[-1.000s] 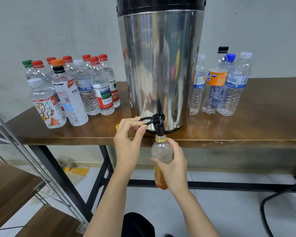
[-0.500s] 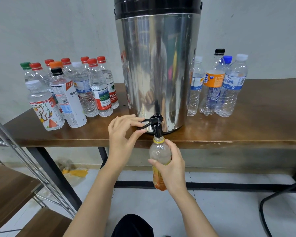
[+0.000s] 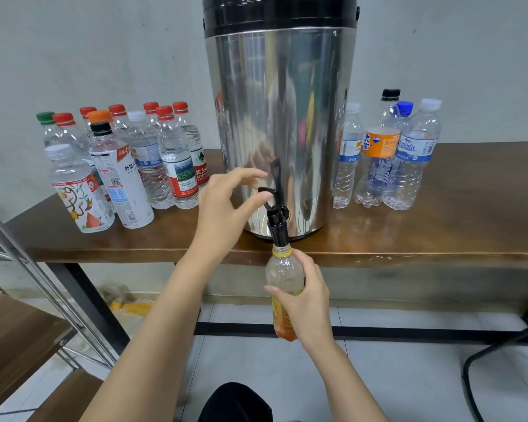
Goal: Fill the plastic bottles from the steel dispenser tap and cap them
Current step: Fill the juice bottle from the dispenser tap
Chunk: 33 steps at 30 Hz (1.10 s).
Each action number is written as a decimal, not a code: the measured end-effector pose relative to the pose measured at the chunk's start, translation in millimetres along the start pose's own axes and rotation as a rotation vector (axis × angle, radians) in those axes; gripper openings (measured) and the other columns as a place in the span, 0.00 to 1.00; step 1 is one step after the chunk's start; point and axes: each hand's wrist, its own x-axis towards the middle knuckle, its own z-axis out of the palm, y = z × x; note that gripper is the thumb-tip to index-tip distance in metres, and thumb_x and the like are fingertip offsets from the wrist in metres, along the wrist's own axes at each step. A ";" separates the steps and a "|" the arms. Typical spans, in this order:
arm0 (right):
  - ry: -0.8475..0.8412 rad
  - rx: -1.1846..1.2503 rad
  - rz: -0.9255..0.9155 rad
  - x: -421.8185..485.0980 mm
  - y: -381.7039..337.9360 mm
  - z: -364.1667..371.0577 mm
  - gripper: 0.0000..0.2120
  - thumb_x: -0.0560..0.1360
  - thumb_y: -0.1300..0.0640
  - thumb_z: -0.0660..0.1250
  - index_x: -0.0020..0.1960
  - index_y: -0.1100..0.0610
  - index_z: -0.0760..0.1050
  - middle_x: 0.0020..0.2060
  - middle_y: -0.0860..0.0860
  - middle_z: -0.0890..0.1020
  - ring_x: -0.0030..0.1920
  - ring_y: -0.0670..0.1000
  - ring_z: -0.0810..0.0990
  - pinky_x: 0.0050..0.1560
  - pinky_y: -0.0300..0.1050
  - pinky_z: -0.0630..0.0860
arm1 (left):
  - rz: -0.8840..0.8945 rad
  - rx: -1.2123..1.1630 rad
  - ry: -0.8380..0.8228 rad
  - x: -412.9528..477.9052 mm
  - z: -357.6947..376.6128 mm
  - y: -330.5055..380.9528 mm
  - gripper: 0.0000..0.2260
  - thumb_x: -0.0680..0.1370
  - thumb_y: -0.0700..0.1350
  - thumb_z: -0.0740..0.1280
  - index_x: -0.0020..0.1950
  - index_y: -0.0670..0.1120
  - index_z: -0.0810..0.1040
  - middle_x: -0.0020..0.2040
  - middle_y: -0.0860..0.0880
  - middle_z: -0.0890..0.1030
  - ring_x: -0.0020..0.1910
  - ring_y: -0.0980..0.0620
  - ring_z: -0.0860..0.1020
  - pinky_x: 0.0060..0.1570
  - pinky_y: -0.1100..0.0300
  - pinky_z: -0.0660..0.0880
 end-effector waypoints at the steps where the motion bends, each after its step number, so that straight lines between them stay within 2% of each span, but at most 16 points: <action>1: 0.002 0.006 0.002 0.5 1.1 -0.1 0.35 0.65 0.58 0.81 0.64 0.39 0.69 0.61 0.41 0.75 0.60 0.40 0.73 0.55 0.27 0.69 | -0.048 -0.065 0.039 -2.0 -4.8 -3.0 0.10 0.76 0.54 0.68 0.56 0.56 0.79 0.47 0.61 0.81 0.51 0.60 0.76 0.57 0.59 0.70; 3: 0.009 0.016 0.003 1.1 1.7 0.5 0.35 0.65 0.58 0.81 0.65 0.40 0.69 0.60 0.41 0.75 0.60 0.41 0.73 0.58 0.33 0.71 | -0.161 -0.114 0.131 -5.7 -14.9 -13.0 0.06 0.79 0.46 0.69 0.55 0.51 0.80 0.47 0.58 0.82 0.49 0.62 0.78 0.55 0.65 0.71; 4: 0.009 0.019 0.004 1.2 1.4 1.0 0.35 0.65 0.58 0.81 0.65 0.40 0.69 0.61 0.41 0.75 0.61 0.41 0.73 0.59 0.35 0.71 | -0.236 -0.093 0.164 -6.7 -19.1 -21.2 0.05 0.80 0.44 0.68 0.55 0.50 0.80 0.48 0.57 0.82 0.49 0.61 0.78 0.56 0.64 0.73; 6: -0.003 0.025 0.010 1.3 0.7 1.7 0.35 0.65 0.58 0.81 0.64 0.38 0.69 0.61 0.41 0.74 0.61 0.42 0.73 0.59 0.36 0.72 | -0.406 0.015 0.161 -8.6 -24.4 -47.0 0.06 0.80 0.45 0.68 0.56 0.50 0.80 0.50 0.55 0.82 0.48 0.57 0.78 0.59 0.54 0.75; 8: -0.011 0.030 0.015 0.9 0.7 1.7 0.35 0.65 0.58 0.81 0.64 0.38 0.68 0.60 0.41 0.74 0.61 0.43 0.73 0.56 0.32 0.71 | -0.559 0.169 0.057 -10.9 -26.7 -73.2 0.08 0.79 0.47 0.69 0.59 0.51 0.80 0.53 0.53 0.82 0.50 0.52 0.78 0.61 0.46 0.74; 10: -0.008 0.028 0.015 0.7 0.9 1.3 0.35 0.65 0.58 0.81 0.64 0.38 0.69 0.60 0.41 0.75 0.60 0.42 0.73 0.54 0.30 0.70 | -0.655 0.304 -0.125 -14.1 -23.7 -91.2 0.14 0.80 0.48 0.69 0.65 0.51 0.77 0.61 0.49 0.80 0.59 0.46 0.77 0.65 0.42 0.71; 12: -0.008 0.020 0.011 0.6 1.2 0.4 0.35 0.65 0.58 0.81 0.64 0.38 0.69 0.60 0.41 0.75 0.60 0.42 0.74 0.54 0.29 0.70 | -0.688 0.452 -0.302 -15.8 -16.9 -97.8 0.18 0.81 0.49 0.66 0.71 0.53 0.72 0.70 0.47 0.74 0.68 0.41 0.70 0.68 0.42 0.66; 14: -0.015 0.016 0.012 0.3 1.5 -1.4 0.35 0.65 0.58 0.81 0.64 0.39 0.70 0.59 0.41 0.75 0.60 0.41 0.74 0.55 0.29 0.70 | -0.653 0.575 -0.404 -16.0 -9.8 -98.0 0.19 0.83 0.49 0.62 0.75 0.55 0.68 0.74 0.49 0.69 0.72 0.41 0.65 0.68 0.43 0.62; 16: -0.023 0.005 0.010 -0.4 2.5 -5.1 0.34 0.65 0.58 0.81 0.64 0.40 0.70 0.59 0.40 0.75 0.59 0.39 0.74 0.53 0.27 0.70 | -0.601 0.645 -0.465 -16.9 -3.9 -98.6 0.19 0.84 0.48 0.60 0.76 0.56 0.67 0.75 0.51 0.68 0.73 0.44 0.64 0.69 0.44 0.61; 18: -0.036 -0.013 0.008 -1.7 3.4 -10.0 0.34 0.65 0.58 0.81 0.63 0.38 0.70 0.58 0.40 0.76 0.59 0.39 0.74 0.52 0.25 0.69 | -0.579 0.665 -0.475 -19.6 1.0 -100.8 0.18 0.85 0.46 0.58 0.74 0.56 0.70 0.74 0.51 0.71 0.71 0.45 0.66 0.68 0.45 0.61; 22: -0.038 -0.032 0.009 -5.5 4.6 -20.5 0.33 0.65 0.58 0.81 0.59 0.34 0.69 0.57 0.39 0.76 0.56 0.36 0.74 0.50 0.25 0.70 | -0.520 0.675 -0.308 -29.9 7.8 -100.4 0.14 0.84 0.40 0.60 0.66 0.50 0.79 0.66 0.47 0.78 0.64 0.44 0.70 0.61 0.50 0.65; 25: -0.028 -0.029 0.004 -10.2 4.3 -29.8 0.32 0.65 0.58 0.81 0.58 0.34 0.69 0.56 0.39 0.76 0.56 0.36 0.74 0.49 0.26 0.70 | -0.519 0.569 -0.173 -38.4 7.7 -91.2 0.11 0.81 0.40 0.66 0.63 0.45 0.80 0.62 0.44 0.80 0.60 0.42 0.74 0.61 0.51 0.69; 28: -0.013 -0.021 -0.021 -13.3 -1.0 -41.7 0.32 0.65 0.58 0.81 0.59 0.34 0.70 0.57 0.39 0.77 0.56 0.36 0.74 0.53 0.30 0.72 | -0.511 0.311 0.045 -44.2 1.3 -56.6 0.13 0.77 0.41 0.72 0.61 0.43 0.80 0.57 0.44 0.82 0.51 0.49 0.78 0.54 0.61 0.72; 30: 0.006 -0.016 -0.055 -12.9 -8.5 -50.6 0.32 0.65 0.58 0.81 0.59 0.34 0.71 0.57 0.39 0.77 0.57 0.38 0.75 0.56 0.35 0.73 | -0.492 0.084 0.174 -46.1 -6.4 -23.2 0.13 0.75 0.41 0.74 0.59 0.45 0.81 0.53 0.48 0.83 0.48 0.53 0.79 0.52 0.66 0.73; 33: 0.022 -0.014 -0.117 -13.1 -26.3 -62.8 0.33 0.64 0.58 0.82 0.59 0.34 0.71 0.57 0.39 0.78 0.58 0.39 0.76 0.58 0.38 0.73 | -0.428 -0.234 0.220 -46.0 -18.1 31.2 0.11 0.73 0.40 0.76 0.53 0.49 0.81 0.48 0.52 0.84 0.48 0.56 0.82 0.53 0.66 0.76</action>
